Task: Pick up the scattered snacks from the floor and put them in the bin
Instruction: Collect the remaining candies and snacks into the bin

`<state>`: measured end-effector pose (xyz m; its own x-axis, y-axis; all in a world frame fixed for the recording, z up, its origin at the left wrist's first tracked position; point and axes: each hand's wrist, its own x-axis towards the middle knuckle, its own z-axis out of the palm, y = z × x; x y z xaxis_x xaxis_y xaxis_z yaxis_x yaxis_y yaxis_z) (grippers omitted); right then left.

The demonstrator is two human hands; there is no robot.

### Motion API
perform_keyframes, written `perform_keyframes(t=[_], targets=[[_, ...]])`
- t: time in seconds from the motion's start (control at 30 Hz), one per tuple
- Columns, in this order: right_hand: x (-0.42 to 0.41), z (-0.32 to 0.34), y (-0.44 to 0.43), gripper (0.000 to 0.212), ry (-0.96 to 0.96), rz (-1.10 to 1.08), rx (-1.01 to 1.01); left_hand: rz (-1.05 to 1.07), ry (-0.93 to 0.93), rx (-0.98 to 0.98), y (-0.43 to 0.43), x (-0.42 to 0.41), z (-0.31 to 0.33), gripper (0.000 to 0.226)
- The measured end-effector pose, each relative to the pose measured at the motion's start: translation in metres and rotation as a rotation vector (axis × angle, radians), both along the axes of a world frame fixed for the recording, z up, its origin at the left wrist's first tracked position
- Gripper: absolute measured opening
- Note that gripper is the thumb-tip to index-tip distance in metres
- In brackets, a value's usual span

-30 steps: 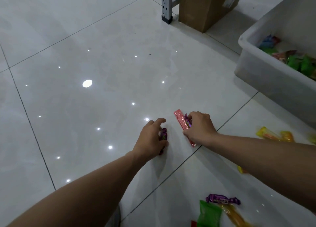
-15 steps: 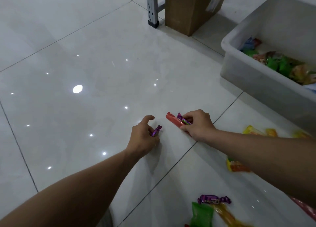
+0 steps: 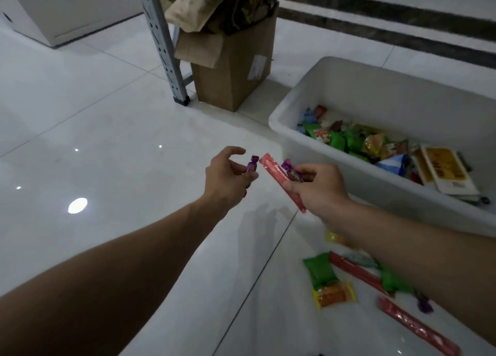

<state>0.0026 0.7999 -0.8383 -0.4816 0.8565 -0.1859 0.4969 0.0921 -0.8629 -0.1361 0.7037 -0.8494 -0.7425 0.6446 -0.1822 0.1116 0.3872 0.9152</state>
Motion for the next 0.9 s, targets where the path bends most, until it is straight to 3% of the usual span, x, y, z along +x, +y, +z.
perform_keyframes(t=[0.1,0.3,0.57,0.7,0.83,0.9], targets=[[0.014,0.029,0.029,0.04,0.07,-0.101,0.016,-0.074,0.005,0.022,0.035,0.008,0.027,0.049],[0.058,0.06,0.096,0.023,0.183,-0.299,0.044,-0.165,0.048,0.089,0.104,0.041,0.068,0.039],[0.119,0.059,0.177,0.024,0.159,-0.423,0.051,-0.179,0.152,0.111,0.202,0.101,0.06,0.034],[0.138,0.049,0.199,0.022,0.118,-0.432,0.073,-0.138,0.175,0.052,0.228,0.108,0.044,0.022],[0.152,0.039,0.204,0.049,0.047,-0.349,0.087,-0.175,0.198,0.016,0.234,0.115,0.034,0.018],[0.156,0.036,0.201,0.05,0.021,-0.331,0.121,-0.237,0.221,-0.014,0.232,0.118,0.034,0.026]])
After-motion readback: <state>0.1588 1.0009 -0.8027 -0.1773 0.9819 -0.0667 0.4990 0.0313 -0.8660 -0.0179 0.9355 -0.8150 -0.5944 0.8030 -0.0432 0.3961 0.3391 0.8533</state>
